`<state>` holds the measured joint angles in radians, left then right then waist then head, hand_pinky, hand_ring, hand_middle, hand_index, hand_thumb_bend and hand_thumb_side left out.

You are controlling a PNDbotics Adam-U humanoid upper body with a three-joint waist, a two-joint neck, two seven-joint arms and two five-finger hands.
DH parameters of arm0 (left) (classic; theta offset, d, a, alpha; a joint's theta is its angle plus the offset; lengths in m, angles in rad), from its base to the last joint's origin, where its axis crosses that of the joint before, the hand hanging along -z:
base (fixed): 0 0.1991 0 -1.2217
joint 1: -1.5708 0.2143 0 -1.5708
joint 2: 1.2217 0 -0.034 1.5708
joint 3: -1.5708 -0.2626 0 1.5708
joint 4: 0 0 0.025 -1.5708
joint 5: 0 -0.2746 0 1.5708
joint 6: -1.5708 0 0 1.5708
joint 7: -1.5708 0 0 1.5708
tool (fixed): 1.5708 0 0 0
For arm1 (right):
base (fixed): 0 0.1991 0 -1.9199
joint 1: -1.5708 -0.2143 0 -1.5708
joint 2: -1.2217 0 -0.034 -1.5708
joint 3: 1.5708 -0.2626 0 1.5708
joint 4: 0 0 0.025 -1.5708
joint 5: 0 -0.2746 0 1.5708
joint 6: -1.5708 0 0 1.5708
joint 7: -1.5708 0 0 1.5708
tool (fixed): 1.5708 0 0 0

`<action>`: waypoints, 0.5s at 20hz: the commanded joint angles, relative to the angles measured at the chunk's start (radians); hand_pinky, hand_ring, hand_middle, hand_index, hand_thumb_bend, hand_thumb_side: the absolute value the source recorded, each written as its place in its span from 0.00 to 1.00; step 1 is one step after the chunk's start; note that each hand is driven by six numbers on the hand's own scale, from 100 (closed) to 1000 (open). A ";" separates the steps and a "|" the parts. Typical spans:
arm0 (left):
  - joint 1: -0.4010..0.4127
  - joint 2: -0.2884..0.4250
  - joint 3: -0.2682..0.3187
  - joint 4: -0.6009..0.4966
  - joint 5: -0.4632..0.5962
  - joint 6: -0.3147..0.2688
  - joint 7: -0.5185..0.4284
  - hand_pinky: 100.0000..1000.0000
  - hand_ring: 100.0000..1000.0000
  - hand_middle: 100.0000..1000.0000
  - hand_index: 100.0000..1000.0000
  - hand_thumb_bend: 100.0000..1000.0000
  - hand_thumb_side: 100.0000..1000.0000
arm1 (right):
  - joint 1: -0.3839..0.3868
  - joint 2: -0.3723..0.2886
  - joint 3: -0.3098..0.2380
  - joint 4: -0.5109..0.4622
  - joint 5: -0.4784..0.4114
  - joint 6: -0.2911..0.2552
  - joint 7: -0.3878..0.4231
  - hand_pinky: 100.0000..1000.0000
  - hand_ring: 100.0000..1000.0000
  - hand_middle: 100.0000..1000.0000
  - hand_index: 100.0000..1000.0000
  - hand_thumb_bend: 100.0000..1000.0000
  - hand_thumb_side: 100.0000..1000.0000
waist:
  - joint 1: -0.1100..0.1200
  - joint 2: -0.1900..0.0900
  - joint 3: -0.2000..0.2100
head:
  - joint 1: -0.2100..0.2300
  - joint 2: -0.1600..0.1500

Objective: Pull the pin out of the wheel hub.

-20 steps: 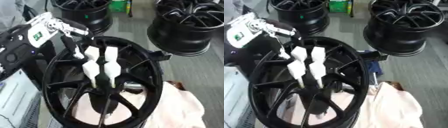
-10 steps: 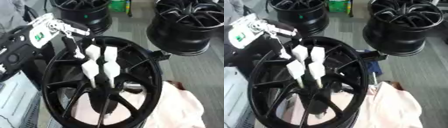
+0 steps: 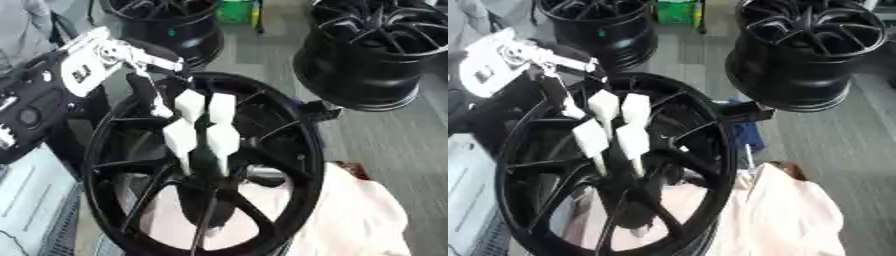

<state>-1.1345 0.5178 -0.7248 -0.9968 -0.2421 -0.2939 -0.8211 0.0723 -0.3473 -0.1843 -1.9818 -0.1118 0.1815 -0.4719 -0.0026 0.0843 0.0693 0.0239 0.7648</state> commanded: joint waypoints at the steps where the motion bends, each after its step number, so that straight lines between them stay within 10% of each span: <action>1: -0.027 0.019 0.025 -0.034 0.021 -0.070 -0.086 0.63 0.54 0.34 0.47 0.12 0.07 | -0.001 -0.009 -0.004 -0.012 -0.004 0.002 0.001 0.68 0.70 0.73 0.74 0.00 0.75 | -0.002 -0.010 0.001 | 0.004 0.005; 10: -0.057 0.055 0.106 -0.063 0.020 -0.003 -0.086 0.62 0.52 0.31 0.43 0.20 0.00 | 0.002 -0.011 -0.002 -0.013 -0.006 0.000 0.006 0.68 0.70 0.73 0.75 0.00 0.75 | -0.005 -0.014 0.007 | 0.000 0.005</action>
<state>-1.1606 0.5406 -0.6490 -1.0439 -0.2287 -0.2567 -0.8583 0.0796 -0.3453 -0.1838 -1.9817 -0.1159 0.1837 -0.4678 -0.0065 0.0840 0.0756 0.0237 0.7648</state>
